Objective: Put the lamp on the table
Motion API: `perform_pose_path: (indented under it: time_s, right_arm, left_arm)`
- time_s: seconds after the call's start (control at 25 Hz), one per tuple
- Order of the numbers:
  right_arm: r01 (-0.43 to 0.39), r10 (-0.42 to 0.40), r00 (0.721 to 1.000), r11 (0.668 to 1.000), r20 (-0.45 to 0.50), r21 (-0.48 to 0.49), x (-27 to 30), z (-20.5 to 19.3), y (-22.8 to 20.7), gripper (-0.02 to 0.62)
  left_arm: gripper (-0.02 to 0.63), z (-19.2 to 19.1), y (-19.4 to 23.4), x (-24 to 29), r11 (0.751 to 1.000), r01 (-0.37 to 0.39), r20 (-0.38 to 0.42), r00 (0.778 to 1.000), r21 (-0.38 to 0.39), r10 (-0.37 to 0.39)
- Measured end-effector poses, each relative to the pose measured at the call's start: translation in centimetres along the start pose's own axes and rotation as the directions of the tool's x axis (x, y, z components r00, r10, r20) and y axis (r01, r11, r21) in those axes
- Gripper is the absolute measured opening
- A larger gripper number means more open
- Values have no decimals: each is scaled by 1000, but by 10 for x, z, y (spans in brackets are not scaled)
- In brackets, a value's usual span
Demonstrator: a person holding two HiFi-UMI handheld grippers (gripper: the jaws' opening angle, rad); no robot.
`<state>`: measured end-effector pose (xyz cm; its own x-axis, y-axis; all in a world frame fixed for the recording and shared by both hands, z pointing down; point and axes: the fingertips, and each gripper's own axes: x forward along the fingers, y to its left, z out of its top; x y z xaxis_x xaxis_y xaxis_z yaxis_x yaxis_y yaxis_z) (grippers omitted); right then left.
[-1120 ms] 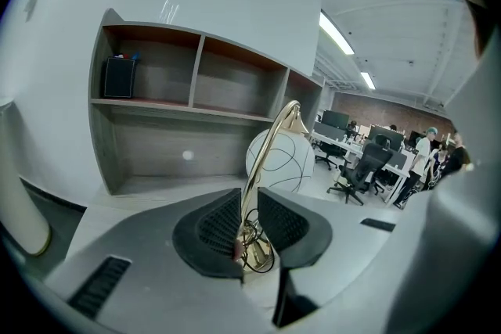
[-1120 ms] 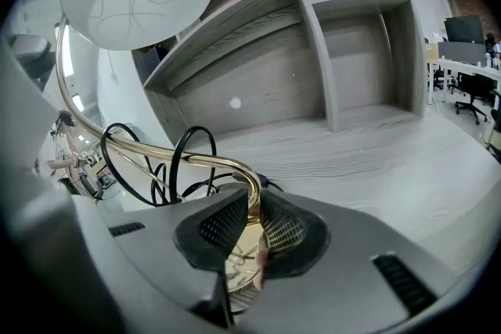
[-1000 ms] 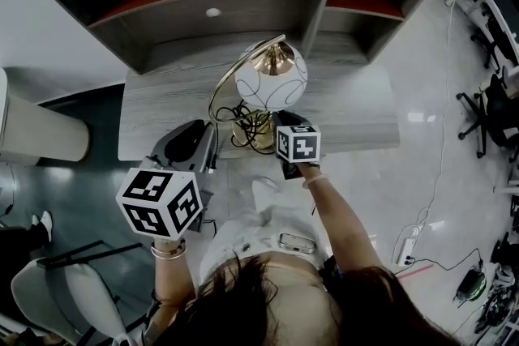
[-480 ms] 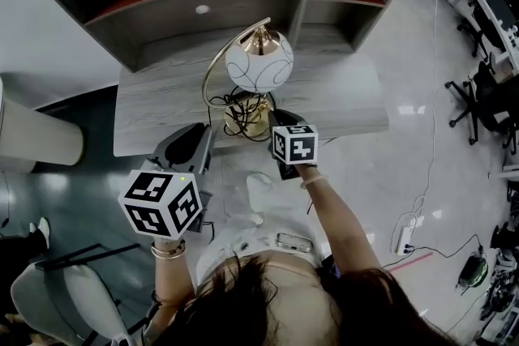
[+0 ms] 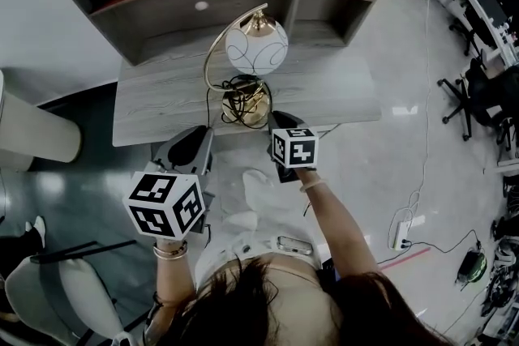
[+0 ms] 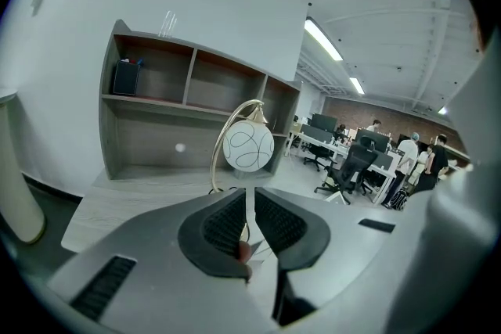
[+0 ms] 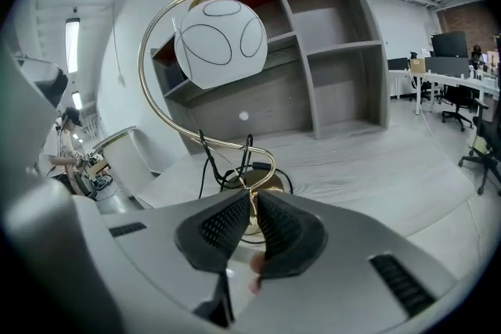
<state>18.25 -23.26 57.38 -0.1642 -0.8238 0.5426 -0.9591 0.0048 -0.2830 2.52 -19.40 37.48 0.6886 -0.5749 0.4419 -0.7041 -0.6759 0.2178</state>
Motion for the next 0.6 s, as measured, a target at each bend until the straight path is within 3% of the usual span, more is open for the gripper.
perform_pose_path:
  time_s: [0.6]
  right_arm:
    - [-34,35,999,999,36,-25,-51,-16,38,37]
  left_arm:
    - [31,-32,-14,-49,1000,-27,25,999,-15,27]
